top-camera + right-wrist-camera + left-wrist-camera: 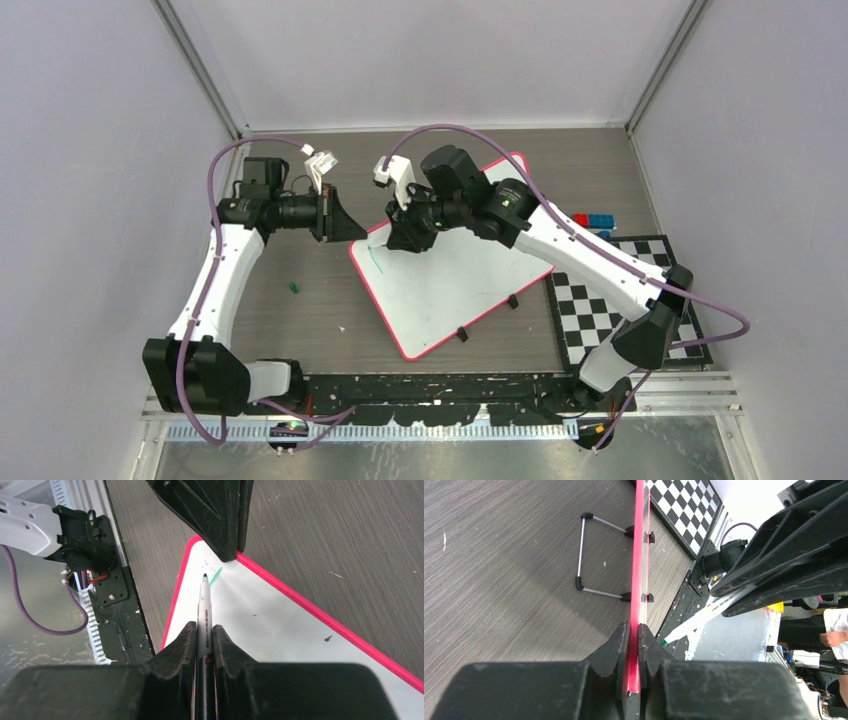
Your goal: Write a sentence on the whiteboard
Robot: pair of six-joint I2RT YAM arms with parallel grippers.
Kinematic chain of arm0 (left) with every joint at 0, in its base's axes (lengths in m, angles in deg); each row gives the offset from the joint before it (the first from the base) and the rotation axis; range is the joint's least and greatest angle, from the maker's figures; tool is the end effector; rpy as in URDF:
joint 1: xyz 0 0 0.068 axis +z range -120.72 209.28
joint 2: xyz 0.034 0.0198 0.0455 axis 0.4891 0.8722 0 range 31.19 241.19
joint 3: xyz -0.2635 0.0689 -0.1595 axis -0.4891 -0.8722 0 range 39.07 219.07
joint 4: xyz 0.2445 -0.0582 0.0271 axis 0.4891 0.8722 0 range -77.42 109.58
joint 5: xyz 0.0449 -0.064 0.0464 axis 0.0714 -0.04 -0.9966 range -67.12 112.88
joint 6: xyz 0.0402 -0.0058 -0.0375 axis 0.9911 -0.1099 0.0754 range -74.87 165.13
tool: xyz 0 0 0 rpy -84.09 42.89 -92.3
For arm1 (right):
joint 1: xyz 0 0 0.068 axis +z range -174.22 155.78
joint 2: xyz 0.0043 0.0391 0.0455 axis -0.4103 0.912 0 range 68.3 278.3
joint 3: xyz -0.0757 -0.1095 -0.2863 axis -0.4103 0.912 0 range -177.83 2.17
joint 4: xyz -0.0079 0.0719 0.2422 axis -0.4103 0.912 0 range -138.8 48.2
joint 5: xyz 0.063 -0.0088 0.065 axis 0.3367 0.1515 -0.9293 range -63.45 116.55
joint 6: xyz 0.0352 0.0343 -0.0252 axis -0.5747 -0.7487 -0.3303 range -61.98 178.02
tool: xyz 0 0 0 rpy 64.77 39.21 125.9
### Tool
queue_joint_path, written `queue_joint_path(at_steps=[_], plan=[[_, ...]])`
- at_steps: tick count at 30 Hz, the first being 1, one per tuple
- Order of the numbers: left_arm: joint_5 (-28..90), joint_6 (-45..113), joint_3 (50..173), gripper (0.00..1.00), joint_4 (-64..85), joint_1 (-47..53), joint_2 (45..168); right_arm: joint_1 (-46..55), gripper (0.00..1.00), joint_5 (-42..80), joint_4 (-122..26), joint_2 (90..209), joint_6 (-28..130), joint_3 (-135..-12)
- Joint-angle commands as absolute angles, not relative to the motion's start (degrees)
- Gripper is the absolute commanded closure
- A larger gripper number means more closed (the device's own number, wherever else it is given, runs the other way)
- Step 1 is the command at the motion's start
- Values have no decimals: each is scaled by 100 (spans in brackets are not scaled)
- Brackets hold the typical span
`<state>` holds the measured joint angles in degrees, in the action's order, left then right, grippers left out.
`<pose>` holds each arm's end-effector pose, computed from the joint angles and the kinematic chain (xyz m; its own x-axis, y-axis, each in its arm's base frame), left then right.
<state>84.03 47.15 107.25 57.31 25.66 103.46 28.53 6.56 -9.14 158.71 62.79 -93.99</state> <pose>0.2237 -0.0471 0.3806 -0.7294 0.0633 -0.6812 0.6321 0.4432 -0.6357 0.1964 0.2797 0.4440 -0.2601 -0.4711 -0.8429 -0.9447 0.3049 0.1211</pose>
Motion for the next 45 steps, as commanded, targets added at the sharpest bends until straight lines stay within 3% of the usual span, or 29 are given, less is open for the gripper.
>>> queue_joint_path(at_steps=[1, 29, 45], plan=[[8591, 4736, 10714, 100, 5705, 2563, 10155, 2849, 100, 783, -1125, 16036, 6206, -9571], [8521, 4703, 10659, 100, 5670, 2561, 10106, 2571, 100, 1432, -1180, 15742, 6328, -9166], [8550, 4709, 10666, 100, 5670, 2568, 10174, 2692, 100, 1024, -1196, 15858, 6209, -8907]])
